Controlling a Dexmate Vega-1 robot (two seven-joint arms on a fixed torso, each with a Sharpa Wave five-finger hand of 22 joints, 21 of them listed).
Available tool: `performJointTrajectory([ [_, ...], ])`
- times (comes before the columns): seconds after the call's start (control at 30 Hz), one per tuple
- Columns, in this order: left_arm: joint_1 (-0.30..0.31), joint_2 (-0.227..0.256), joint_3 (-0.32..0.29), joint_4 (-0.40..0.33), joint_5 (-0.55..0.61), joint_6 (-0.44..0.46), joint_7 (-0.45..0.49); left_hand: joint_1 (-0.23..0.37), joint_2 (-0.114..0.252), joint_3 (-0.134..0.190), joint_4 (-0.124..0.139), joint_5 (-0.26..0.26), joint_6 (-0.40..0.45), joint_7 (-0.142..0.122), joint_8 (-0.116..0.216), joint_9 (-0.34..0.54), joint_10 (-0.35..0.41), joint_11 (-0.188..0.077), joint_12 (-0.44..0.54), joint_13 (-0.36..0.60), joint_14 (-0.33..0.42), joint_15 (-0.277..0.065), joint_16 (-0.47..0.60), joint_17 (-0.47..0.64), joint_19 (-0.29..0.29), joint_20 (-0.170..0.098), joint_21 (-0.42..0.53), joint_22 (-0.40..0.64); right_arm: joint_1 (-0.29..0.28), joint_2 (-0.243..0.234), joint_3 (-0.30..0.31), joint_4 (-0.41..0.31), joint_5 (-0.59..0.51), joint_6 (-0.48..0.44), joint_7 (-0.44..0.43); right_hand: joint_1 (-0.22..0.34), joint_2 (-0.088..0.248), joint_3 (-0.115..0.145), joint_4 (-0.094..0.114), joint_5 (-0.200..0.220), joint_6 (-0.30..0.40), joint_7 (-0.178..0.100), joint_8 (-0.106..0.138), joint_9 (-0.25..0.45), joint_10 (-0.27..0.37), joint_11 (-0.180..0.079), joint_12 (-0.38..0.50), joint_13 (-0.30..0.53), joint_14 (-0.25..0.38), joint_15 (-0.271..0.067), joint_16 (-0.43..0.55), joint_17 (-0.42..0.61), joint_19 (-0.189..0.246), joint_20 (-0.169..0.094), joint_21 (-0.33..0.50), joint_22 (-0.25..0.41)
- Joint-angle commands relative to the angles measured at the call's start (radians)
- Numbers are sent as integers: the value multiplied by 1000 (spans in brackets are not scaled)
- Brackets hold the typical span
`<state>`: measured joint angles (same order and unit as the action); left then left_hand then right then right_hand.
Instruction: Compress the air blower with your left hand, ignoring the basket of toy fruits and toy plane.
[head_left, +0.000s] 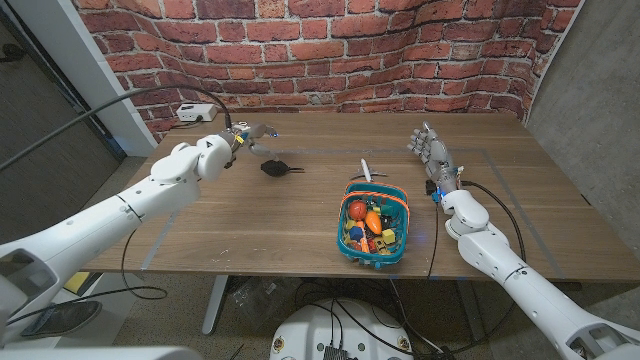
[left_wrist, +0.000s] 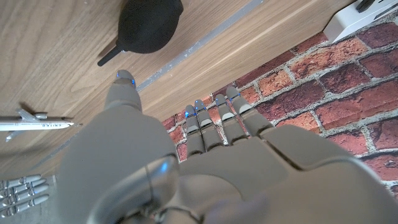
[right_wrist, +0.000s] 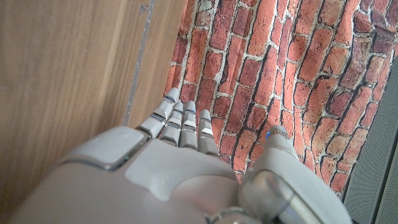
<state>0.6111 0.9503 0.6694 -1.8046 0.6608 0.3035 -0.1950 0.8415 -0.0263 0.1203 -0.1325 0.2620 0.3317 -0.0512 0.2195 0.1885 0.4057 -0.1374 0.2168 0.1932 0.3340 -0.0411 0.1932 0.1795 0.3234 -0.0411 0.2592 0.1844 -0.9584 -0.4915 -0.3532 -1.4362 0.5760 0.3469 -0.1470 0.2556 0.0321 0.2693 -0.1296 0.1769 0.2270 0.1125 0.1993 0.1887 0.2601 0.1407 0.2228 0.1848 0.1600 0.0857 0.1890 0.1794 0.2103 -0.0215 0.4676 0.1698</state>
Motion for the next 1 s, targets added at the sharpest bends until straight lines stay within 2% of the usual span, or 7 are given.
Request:
performJointTrajectory([
  [0.03,-61,-6,26,21,50,-37,-135,7,-4,-5,-3,-4,-20,-4,-8,6,3,-5,-2,6,26,-86,11,2,13,-17,6,3,-18,-8,4,-33,-6,-19,-24,11,-4,0,-4,2,9,-1,0,1,5,-1,1,3,9,-1,2,3,8,-4,-3,5],
  [0.1,-64,-7,29,27,53,-46,-144,10,-4,-7,0,-7,-19,-4,-9,7,18,-11,2,7,63,-92,20,3,41,-15,15,5,-18,-9,4,-36,-5,-22,-24,12,-4,0,-4,2,9,-1,0,1,5,-1,1,3,9,0,2,3,8,-4,-3,5],
  [0.2,-74,-11,41,30,73,-46,-177,11,-5,-8,0,-7,-18,-4,-9,7,19,-10,2,7,62,-92,18,3,43,-14,16,5,-17,-13,4,-41,-7,-30,-25,12,-3,0,-4,1,9,-1,0,1,5,-1,1,3,9,0,2,3,9,-4,-4,5],
  [0.43,-88,-19,54,44,100,-61,-217,18,-6,-11,2,-10,-41,-3,-18,8,-12,-7,-13,7,17,-82,-3,4,14,-14,1,6,-17,-16,4,-45,-2,-43,-25,12,-2,1,-4,1,9,-1,0,1,6,-2,1,3,10,0,2,3,11,-5,-5,6],
  [0.67,-88,-30,56,56,123,-66,-215,24,-7,-12,1,-10,-62,4,-25,8,-28,-5,-18,8,9,-79,-6,4,7,-10,-3,6,-12,-15,2,-42,3,-51,-22,12,-2,0,-5,1,9,-1,0,1,6,-2,0,3,12,0,2,3,13,-3,-7,6],
  [1.0,-114,-65,82,110,127,-99,-231,26,-11,-16,2,-10,-59,2,-22,9,-28,0,-17,8,10,-87,-5,4,1,-19,-7,6,-9,-18,4,-42,7,-62,-25,12,-2,0,-4,0,10,-1,-1,1,7,-2,0,3,13,1,2,4,17,-2,-8,6],
])
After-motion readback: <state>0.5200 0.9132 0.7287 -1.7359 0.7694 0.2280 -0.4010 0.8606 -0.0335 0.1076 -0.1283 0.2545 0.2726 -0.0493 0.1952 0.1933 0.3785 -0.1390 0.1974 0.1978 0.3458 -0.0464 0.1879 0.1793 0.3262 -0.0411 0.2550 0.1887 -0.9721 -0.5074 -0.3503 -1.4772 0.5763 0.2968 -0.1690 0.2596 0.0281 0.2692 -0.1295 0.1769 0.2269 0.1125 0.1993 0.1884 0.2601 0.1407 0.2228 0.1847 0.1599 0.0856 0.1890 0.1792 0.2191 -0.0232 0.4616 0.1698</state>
